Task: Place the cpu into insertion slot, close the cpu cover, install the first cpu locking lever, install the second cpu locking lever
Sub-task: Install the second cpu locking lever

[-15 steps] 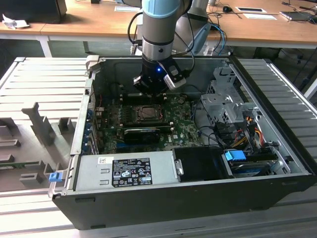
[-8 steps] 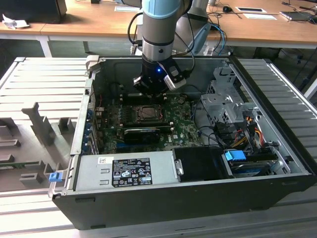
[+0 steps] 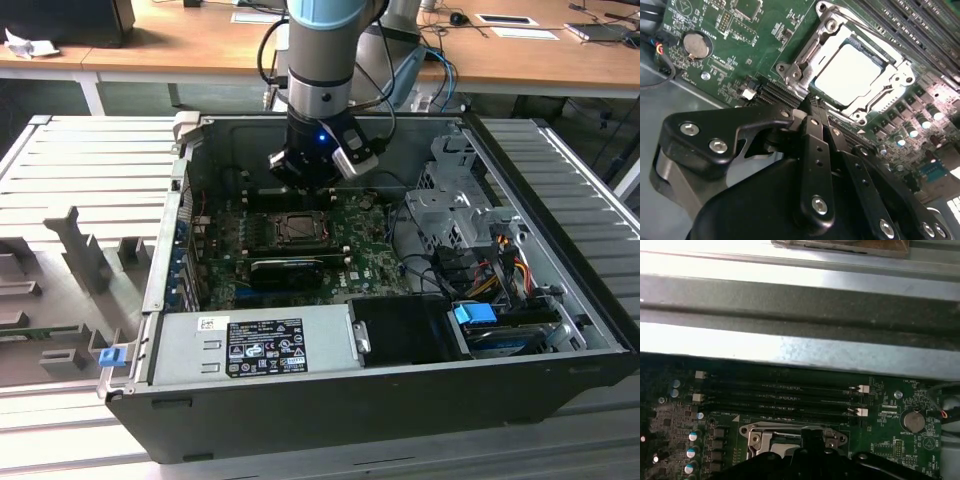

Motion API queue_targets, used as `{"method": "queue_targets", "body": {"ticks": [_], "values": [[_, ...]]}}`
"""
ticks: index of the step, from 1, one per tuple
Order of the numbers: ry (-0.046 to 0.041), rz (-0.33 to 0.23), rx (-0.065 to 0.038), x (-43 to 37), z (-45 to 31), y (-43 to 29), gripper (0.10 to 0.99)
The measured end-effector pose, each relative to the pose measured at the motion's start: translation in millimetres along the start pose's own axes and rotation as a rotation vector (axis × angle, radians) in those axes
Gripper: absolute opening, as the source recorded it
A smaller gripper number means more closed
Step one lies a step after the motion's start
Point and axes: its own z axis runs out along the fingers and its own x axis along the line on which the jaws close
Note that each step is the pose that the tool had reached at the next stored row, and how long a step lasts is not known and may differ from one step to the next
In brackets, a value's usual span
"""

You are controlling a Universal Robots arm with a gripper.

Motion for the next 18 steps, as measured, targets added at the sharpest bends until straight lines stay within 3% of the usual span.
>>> {"method": "queue_targets", "body": {"ticks": [8, 10, 13, 15, 18], "values": [[0.0000, 0.000, 0.000, 1.2, -1.4, -14.4, 0.106], [0.0002, 0.000, 0.000, 1.3, -6.6, -16.1, 0.106], [0.0001, 0.000, 0.000, 1.2, -22.8, -15.8, 0.106], [0.0000, 0.000, 0.000, 1.5, -24.7, -19.2, 0.106], [0.0003, 0.000, 0.000, 2.4, -25.7, -30.9, 0.106]]}}
